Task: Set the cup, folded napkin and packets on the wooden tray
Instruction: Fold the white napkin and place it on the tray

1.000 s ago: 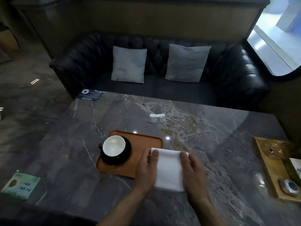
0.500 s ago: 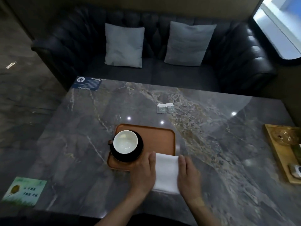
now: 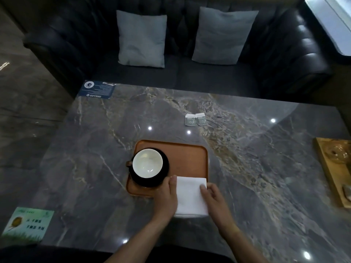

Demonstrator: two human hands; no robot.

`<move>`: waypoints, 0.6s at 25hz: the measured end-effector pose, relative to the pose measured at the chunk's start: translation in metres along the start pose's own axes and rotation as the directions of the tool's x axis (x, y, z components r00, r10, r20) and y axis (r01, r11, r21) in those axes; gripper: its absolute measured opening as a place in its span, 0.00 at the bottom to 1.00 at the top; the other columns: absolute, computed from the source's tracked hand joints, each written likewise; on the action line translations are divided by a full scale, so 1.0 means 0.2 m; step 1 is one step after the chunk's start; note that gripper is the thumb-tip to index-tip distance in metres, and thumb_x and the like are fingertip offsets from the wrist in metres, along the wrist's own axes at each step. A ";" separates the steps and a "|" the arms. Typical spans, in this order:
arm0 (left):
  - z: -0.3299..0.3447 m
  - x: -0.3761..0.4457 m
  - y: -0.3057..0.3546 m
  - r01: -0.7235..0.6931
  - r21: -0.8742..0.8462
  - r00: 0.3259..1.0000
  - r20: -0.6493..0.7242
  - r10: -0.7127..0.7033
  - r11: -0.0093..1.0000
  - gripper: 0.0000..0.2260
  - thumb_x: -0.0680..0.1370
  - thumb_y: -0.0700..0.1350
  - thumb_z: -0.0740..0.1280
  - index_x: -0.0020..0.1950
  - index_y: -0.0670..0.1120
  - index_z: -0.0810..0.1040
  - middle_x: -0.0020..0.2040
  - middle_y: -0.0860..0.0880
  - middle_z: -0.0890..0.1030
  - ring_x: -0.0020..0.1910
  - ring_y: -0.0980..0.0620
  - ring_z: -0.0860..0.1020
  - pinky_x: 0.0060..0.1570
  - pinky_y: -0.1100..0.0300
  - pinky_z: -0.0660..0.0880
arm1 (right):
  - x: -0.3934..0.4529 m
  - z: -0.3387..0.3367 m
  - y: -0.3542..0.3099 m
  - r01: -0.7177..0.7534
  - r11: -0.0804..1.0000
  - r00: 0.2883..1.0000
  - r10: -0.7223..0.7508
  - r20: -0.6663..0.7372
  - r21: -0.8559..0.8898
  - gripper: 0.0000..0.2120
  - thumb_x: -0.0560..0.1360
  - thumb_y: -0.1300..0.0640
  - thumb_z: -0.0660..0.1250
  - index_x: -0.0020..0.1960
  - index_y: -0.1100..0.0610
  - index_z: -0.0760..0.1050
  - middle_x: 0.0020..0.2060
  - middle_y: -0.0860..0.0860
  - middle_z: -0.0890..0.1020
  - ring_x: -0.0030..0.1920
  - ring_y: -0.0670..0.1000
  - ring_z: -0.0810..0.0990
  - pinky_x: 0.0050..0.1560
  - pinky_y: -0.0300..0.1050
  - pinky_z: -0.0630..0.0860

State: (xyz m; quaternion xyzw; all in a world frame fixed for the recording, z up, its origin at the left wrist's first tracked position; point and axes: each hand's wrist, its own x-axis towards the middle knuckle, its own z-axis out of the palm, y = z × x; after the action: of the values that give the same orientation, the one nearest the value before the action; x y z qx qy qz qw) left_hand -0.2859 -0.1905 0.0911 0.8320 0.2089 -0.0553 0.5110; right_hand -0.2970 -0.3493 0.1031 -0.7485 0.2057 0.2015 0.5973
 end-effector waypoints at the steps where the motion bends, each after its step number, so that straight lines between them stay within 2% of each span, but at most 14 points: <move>1: 0.01 0.02 -0.02 0.029 -0.009 0.999 0.022 -0.029 1.000 0.15 0.82 0.53 0.56 0.39 0.48 0.70 0.35 0.50 0.77 0.36 0.53 0.75 0.36 0.57 0.66 | 0.00 -0.01 0.02 -0.016 1.000 0.998 0.016 0.060 0.004 0.12 0.76 0.44 0.66 0.52 0.51 0.76 0.47 0.48 0.84 0.45 0.44 0.82 0.45 0.43 0.79; 3: 0.04 0.05 -0.04 0.078 -0.056 0.995 0.070 -0.074 0.995 0.14 0.82 0.51 0.57 0.39 0.48 0.70 0.36 0.50 0.77 0.38 0.51 0.75 0.36 0.65 0.67 | 0.01 -0.02 0.07 -0.023 1.000 0.998 0.023 0.066 -0.003 0.11 0.76 0.46 0.68 0.54 0.50 0.75 0.49 0.48 0.84 0.47 0.46 0.84 0.48 0.49 0.81; 6: 0.06 0.07 -0.04 0.173 -0.127 0.972 0.181 -0.149 0.977 0.10 0.82 0.50 0.58 0.43 0.49 0.73 0.41 0.52 0.78 0.41 0.58 0.75 0.38 0.73 0.68 | 0.06 -0.02 0.10 -0.029 0.999 0.999 0.028 -0.026 -0.044 0.09 0.77 0.47 0.67 0.54 0.48 0.74 0.48 0.50 0.84 0.45 0.48 0.83 0.38 0.47 0.79; 8: 0.06 0.06 -0.06 0.210 -0.134 0.952 0.252 -0.172 0.968 0.06 0.82 0.50 0.58 0.51 0.51 0.74 0.49 0.55 0.78 0.46 0.67 0.74 0.40 0.77 0.68 | 0.11 -0.02 0.12 -0.023 0.997 0.996 0.016 -0.089 -0.071 0.07 0.77 0.49 0.68 0.53 0.48 0.73 0.48 0.50 0.84 0.45 0.48 0.83 0.43 0.51 0.80; 10: 0.05 0.04 -0.10 0.212 -0.116 0.932 0.323 -0.165 0.970 0.10 0.82 0.51 0.58 0.62 0.54 0.71 0.57 0.59 0.76 0.52 0.71 0.73 0.46 0.79 0.68 | 0.16 -0.02 0.14 -0.006 0.996 0.990 -0.008 -0.143 -0.094 0.07 0.77 0.50 0.68 0.52 0.48 0.73 0.47 0.50 0.84 0.46 0.48 0.82 0.49 0.53 0.79; 11: 0.06 0.03 -0.11 0.204 -0.100 0.920 0.359 -0.156 0.974 0.14 0.82 0.51 0.58 0.67 0.55 0.68 0.60 0.60 0.74 0.55 0.69 0.73 0.52 0.75 0.69 | 0.18 -0.01 0.15 -0.004 0.994 0.988 -0.013 -0.157 -0.108 0.07 0.77 0.49 0.68 0.52 0.48 0.72 0.47 0.50 0.84 0.46 0.47 0.82 0.49 0.54 0.79; 13: 0.07 0.03 -0.12 0.178 -0.074 0.912 0.387 -0.137 0.981 0.19 0.82 0.49 0.60 0.73 0.53 0.64 0.68 0.57 0.72 0.64 0.60 0.72 0.64 0.59 0.71 | 0.22 -0.01 0.17 -0.016 0.991 0.987 -0.006 -0.159 -0.136 0.08 0.77 0.47 0.67 0.52 0.46 0.71 0.49 0.49 0.84 0.46 0.47 0.82 0.49 0.54 0.79; 15: 0.08 0.05 -0.13 0.162 -0.066 0.920 0.371 -0.127 0.984 0.23 0.81 0.47 0.62 0.76 0.51 0.62 0.72 0.53 0.70 0.69 0.55 0.70 0.69 0.50 0.69 | 0.25 -0.02 0.19 -0.033 0.986 0.990 0.011 -0.140 -0.161 0.10 0.77 0.45 0.67 0.55 0.45 0.70 0.50 0.49 0.83 0.46 0.46 0.82 0.48 0.52 0.80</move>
State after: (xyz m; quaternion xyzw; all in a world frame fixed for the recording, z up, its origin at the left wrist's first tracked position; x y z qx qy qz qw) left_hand -0.2859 -0.1909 0.0597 0.7640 0.1735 -0.2366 0.5746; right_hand -0.2759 -0.3634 0.0456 -0.8049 0.2379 0.1716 0.5159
